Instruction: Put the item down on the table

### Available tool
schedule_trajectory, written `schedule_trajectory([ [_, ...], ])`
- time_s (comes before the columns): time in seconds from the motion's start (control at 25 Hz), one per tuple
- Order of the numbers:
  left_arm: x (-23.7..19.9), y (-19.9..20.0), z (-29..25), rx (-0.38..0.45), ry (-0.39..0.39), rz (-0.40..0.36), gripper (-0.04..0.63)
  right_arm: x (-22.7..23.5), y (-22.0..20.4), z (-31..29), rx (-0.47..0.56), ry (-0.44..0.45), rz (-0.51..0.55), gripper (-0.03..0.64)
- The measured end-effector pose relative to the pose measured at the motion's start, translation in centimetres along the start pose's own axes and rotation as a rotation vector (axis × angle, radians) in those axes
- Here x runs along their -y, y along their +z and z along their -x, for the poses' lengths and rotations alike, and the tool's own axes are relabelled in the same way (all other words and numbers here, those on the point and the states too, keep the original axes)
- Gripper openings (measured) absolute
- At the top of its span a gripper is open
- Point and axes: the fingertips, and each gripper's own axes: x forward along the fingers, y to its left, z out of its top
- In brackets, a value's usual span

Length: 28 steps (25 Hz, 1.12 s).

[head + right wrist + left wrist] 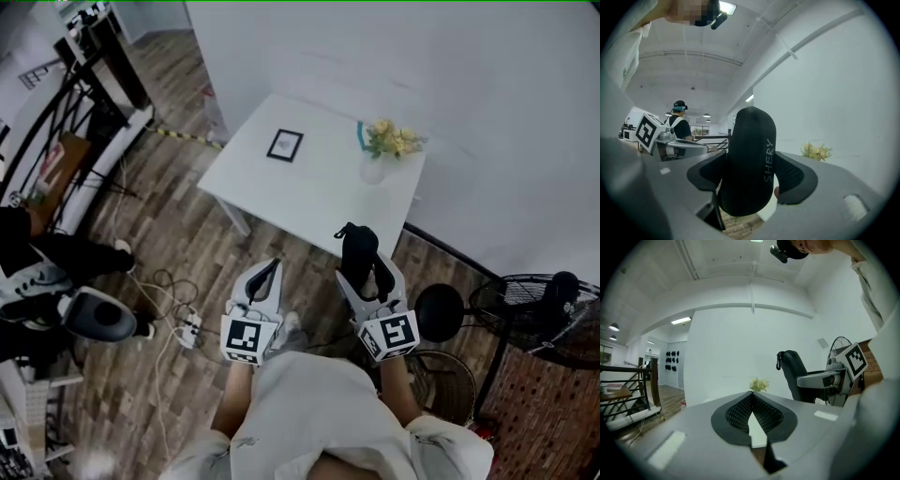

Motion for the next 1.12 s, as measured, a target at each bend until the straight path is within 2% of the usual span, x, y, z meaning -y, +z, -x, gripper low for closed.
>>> schedule_trajectory([
  [0.36,-5.7,-0.3,-4.3,-0.015,-0.043,0.029,0.017,0.8,0.0,-6.6,-0.025,-0.041,-0.003,0.324],
  [0.48,-7.0,-0.6,-5.4,-0.011,-0.061,0.017,0.017,0.8,-0.3,-7.9,-0.028,-0.050,-0.004,0.324],
  [1.12,-10.3,-0.7,-8.4,-0.007,-0.072,0.030,0.017,1.7,-0.6,-12.5,-0.020,-0.061,0.002,0.324],
])
